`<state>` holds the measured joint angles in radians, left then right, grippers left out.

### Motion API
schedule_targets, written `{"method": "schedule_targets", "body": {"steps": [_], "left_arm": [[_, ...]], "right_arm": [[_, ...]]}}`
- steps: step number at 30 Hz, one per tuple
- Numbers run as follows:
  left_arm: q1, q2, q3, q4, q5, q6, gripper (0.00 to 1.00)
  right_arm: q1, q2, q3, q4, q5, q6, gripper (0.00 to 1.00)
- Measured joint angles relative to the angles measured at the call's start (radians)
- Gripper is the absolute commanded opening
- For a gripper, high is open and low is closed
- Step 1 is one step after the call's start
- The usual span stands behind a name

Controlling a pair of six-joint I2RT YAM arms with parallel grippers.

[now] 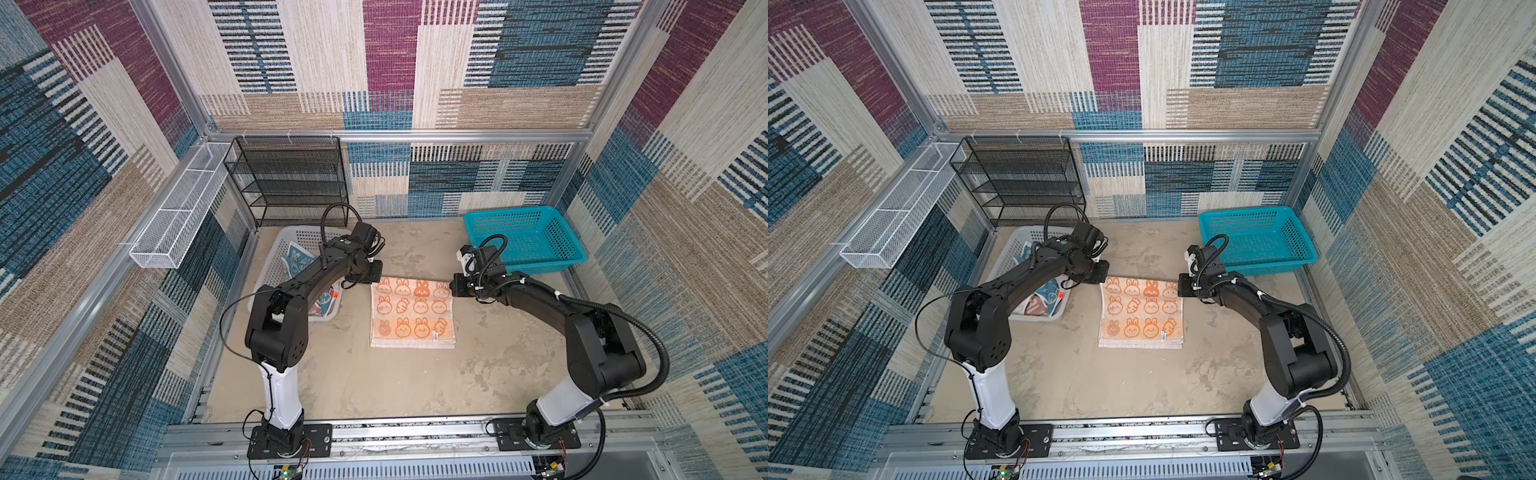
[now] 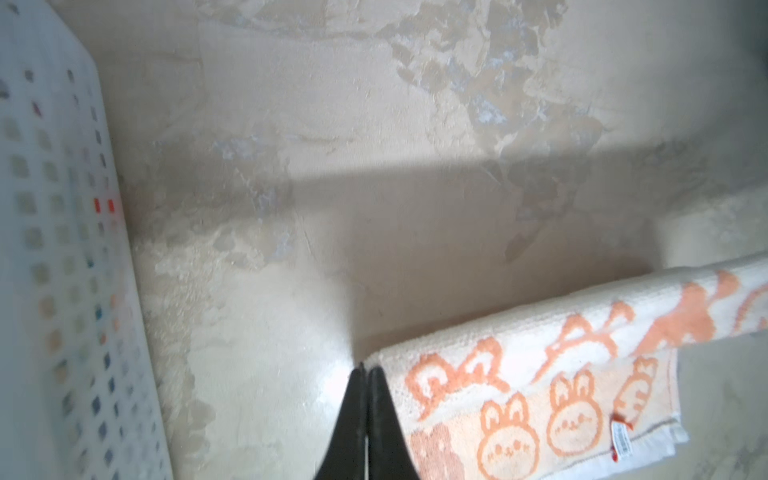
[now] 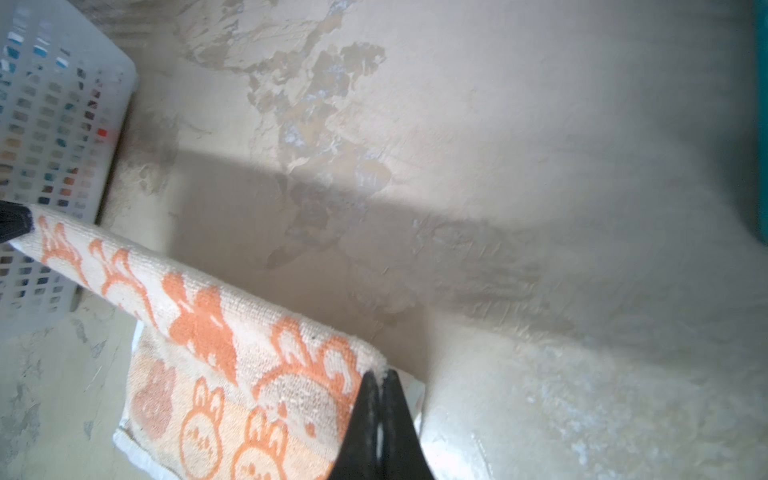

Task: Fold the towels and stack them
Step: 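Fold the far edge toward the robot with both grippers, over the towel, then release the folded edge and lift both grippers off the towel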

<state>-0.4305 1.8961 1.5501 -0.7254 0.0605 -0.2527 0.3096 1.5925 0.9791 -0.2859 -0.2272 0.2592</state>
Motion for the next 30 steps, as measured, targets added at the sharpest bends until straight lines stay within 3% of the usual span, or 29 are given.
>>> {"method": "schedule_targets", "body": {"steps": [8,13,23,30], "left_arm": [[-0.085,-0.161,-0.314,0.061,0.011,-0.09,0.0],[-0.115,-0.164,-0.416,0.096,0.029,-0.141,0.0],[-0.115,-0.006,-0.296,0.109,0.025,-0.158,0.0],[-0.106,0.089,-0.12,0.065,0.013,-0.135,0.0]], "right_arm": [[0.051,-0.122,-0.216,0.032,-0.025,0.06,0.04],[0.051,-0.11,-0.328,0.087,-0.082,0.107,0.04],[0.022,0.07,-0.239,0.242,-0.113,0.109,0.04],[-0.035,0.155,-0.09,0.172,-0.051,0.086,0.04]]}}
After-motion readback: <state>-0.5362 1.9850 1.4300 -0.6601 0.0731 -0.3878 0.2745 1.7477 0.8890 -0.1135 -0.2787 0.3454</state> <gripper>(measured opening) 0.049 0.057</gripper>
